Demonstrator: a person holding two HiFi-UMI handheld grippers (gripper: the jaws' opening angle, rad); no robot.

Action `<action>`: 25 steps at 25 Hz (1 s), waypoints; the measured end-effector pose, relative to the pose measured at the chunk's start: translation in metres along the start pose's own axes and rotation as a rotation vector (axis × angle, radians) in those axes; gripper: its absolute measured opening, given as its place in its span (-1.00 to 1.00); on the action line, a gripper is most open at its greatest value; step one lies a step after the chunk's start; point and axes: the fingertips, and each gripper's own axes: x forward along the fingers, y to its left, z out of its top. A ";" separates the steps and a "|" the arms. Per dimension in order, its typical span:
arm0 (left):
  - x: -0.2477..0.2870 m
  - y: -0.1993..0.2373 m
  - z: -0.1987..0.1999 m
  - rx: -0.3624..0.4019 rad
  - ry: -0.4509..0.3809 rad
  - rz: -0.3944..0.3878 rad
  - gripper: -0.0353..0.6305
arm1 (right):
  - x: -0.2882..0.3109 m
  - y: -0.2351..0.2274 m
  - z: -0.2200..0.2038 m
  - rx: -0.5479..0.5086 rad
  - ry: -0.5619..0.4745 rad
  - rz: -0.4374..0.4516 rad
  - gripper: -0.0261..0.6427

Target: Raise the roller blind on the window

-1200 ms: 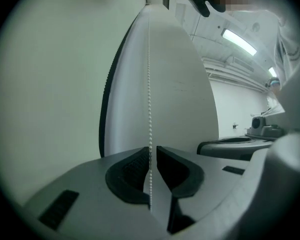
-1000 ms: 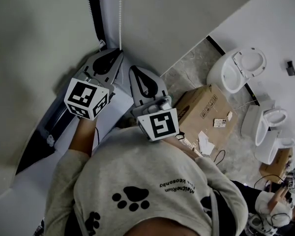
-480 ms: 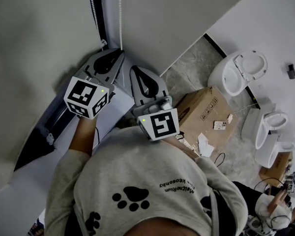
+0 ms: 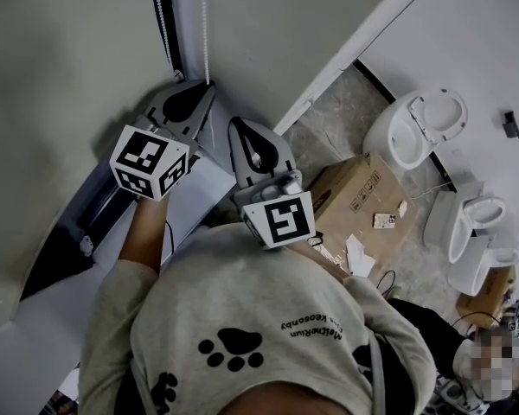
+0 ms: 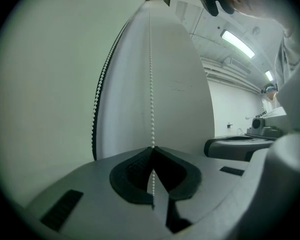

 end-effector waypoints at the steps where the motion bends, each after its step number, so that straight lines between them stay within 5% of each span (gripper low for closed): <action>1: -0.002 -0.001 0.001 -0.002 0.002 -0.004 -0.87 | 0.000 0.000 0.002 0.001 -0.002 0.001 -0.89; 10: -0.023 -0.015 -0.020 -0.076 0.016 -0.015 -0.87 | 0.000 0.003 0.005 -0.001 -0.011 0.045 -0.89; 16: -0.045 -0.022 -0.018 -0.079 -0.001 0.005 -0.87 | 0.025 0.026 0.051 -0.030 -0.040 0.218 -0.74; 25: -0.057 -0.034 -0.016 -0.077 -0.018 0.024 -0.87 | 0.048 0.046 0.103 -0.043 -0.038 0.358 -0.72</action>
